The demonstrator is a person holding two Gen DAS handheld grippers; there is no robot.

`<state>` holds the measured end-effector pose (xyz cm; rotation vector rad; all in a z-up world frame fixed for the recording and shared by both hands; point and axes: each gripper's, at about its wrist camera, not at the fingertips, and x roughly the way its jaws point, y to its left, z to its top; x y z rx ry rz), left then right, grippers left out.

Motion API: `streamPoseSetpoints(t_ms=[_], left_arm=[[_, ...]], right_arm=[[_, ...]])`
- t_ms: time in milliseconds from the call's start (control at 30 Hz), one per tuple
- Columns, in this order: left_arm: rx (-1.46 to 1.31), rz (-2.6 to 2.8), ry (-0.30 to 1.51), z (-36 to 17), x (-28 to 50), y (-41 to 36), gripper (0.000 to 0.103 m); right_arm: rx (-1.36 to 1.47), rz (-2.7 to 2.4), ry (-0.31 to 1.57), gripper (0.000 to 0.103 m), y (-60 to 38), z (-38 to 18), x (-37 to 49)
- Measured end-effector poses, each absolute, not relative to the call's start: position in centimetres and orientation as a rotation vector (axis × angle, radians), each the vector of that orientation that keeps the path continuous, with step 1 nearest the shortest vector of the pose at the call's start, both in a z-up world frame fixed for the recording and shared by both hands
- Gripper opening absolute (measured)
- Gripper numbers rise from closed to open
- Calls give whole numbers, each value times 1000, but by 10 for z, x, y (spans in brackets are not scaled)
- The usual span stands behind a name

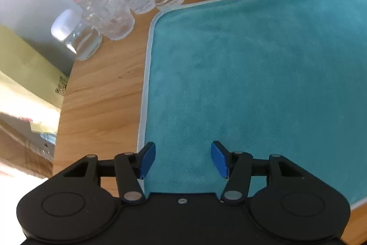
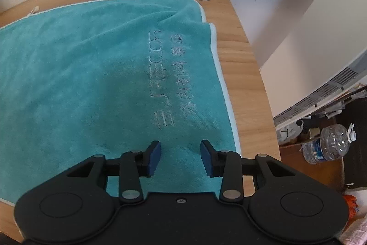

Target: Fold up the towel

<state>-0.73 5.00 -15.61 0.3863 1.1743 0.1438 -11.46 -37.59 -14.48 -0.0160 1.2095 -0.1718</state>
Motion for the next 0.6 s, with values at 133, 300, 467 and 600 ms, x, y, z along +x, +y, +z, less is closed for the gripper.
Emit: streamPoseSetpoints(t_ms=[133,300,467,600], left_arm=[[319,160,1229,-155,-15,65,55],[312,165,1254,-153,-37,71,55],[359,169,1275,-152,-44,69,55],[320,191,1283,-146,-45,76,55]], right_arm=[[86,-196,1236,55,-394,-139,-119],[111,-212,1242,57,-397,-136,-142],[68,-212,1252,57,-395,-136,-141],[41,-165,1241,49,-386,-123,-143]])
